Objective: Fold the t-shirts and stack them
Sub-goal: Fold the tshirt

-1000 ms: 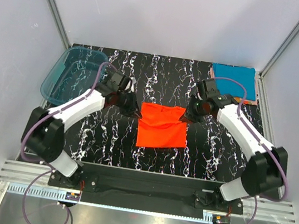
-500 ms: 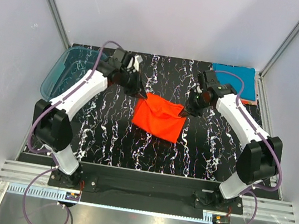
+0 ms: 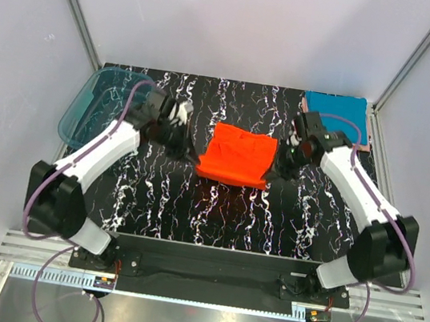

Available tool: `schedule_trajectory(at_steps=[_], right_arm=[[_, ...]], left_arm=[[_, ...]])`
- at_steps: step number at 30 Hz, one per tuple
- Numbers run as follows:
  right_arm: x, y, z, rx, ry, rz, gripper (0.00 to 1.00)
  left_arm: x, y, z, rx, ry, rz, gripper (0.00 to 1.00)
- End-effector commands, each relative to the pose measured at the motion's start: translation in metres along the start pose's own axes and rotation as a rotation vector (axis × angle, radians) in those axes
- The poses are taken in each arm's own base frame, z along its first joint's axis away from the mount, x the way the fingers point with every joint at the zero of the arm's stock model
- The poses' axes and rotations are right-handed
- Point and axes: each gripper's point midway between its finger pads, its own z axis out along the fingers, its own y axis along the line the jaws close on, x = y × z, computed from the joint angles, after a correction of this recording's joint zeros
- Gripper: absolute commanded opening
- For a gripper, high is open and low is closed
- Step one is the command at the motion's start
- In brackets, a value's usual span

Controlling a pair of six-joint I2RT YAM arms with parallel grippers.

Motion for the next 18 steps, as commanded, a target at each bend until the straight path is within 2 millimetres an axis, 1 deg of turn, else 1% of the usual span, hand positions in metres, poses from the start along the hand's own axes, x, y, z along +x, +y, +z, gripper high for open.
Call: schedule_trajectory(at_steps=[1, 2, 3, 6, 7, 8, 9, 10, 12, 13, 15, 16, 17, 18], right_arm=[[0.055, -0.004, -0.021, -0.035, 0.068, 0.044, 0.00], [0.065, -0.006, -0.022, -0.037, 0.080, 0.050, 0.00], [0.084, -0.012, -0.022, -0.032, 0.103, 0.064, 0.00], [0.117, -0.020, -0.018, -0.030, 0.146, 0.096, 0.00], [0.135, -0.029, -0.009, -0.015, 0.188, 0.097, 0.00], [0.146, -0.028, -0.008, -0.028, 0.202, 0.110, 0.00], [0.153, -0.032, -0.005, -0.025, 0.217, 0.116, 0.00], [0.164, -0.041, 0.005, -0.011, 0.243, 0.132, 0.00], [0.177, -0.047, 0.012, -0.016, 0.295, 0.168, 0.00], [0.185, -0.055, 0.019, 0.000, 0.324, 0.184, 0.00], [0.196, -0.065, 0.028, 0.039, 0.394, 0.199, 0.00], [0.203, -0.066, 0.031, 0.033, 0.436, 0.213, 0.01], [0.207, -0.066, 0.032, 0.022, 0.460, 0.217, 0.05], [0.210, -0.067, 0.034, 0.019, 0.484, 0.221, 0.20]], left_arm=[[0.042, -0.015, -0.012, 0.123, 0.043, 0.053, 0.00], [0.054, -0.014, -0.010, 0.137, 0.068, 0.059, 0.00], [0.073, -0.009, -0.007, 0.149, 0.105, 0.062, 0.00], [0.096, -0.006, -0.003, 0.176, 0.145, 0.069, 0.00], [0.109, -0.002, -0.001, 0.176, 0.172, 0.066, 0.00], [0.115, 0.002, 0.001, 0.172, 0.180, 0.061, 0.00], [0.120, 0.004, 0.002, 0.170, 0.191, 0.059, 0.00], [0.131, 0.009, 0.006, 0.162, 0.217, 0.062, 0.00], [0.142, 0.017, 0.011, 0.136, 0.251, 0.061, 0.01], [0.151, 0.019, 0.014, 0.131, 0.282, 0.077, 0.04], [0.166, 0.030, 0.020, 0.098, 0.328, 0.080, 0.09], [0.174, 0.031, 0.021, 0.092, 0.351, 0.093, 0.18], [0.183, 0.037, 0.020, 0.074, 0.374, 0.088, 0.23], [0.189, 0.041, 0.019, 0.060, 0.387, 0.091, 0.29]])
